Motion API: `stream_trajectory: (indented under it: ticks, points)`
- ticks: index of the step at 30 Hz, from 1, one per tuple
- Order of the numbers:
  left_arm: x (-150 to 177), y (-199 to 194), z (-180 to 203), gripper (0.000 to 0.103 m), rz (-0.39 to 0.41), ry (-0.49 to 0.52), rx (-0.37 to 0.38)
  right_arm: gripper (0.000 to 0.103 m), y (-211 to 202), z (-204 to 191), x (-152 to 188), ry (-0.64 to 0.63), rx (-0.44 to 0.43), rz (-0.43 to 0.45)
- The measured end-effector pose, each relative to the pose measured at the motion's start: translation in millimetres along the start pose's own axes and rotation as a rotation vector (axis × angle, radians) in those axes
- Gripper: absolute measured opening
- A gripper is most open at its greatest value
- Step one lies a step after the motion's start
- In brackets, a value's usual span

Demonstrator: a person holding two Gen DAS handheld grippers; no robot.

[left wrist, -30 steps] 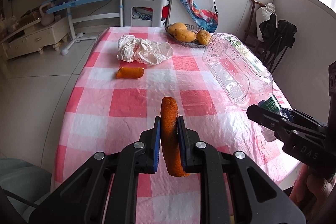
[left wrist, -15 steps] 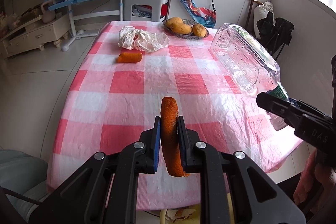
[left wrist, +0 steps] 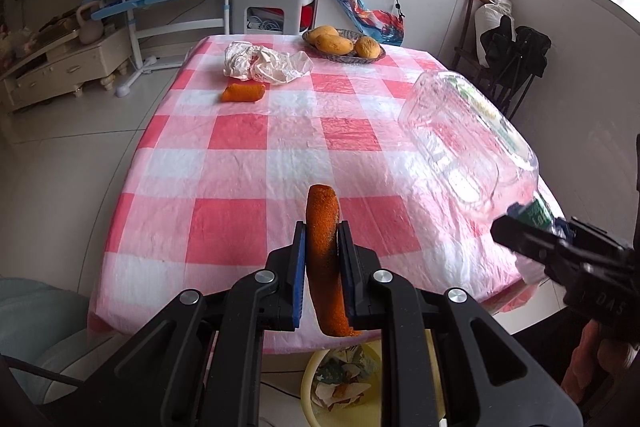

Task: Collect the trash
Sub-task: 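Carry the snack stick and water bottle over the yellow bucket and open both tools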

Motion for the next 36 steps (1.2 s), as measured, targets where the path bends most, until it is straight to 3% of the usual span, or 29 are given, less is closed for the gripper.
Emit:
stream_trajectory:
  ticks: [16,30,36]
  points:
    - [16,-21,4,0.015,0.012,0.008,0.019,0.040,-30,-23,58,0.011,-0.031,-0.071]
    - [48,-36,17,0.015,-0.012,0.041,0.031,0.041,-23,-37,107,-0.036,-0.002,-0.263]
    - [71,-33,33,0.015,-0.067,0.095,0.044,0.060,-42,-30,99,0.016,0.033,-0.164]
Point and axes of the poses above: each gripper's, at about its wrist camera, not at the fingertips, and y roughly the way its jaws point, z to its right, x to its underside, the point moved 5 cm from there along y, roughly the way its jaws point, and after that the axes turned 5 degrees about -y, right-handed, at the moved point
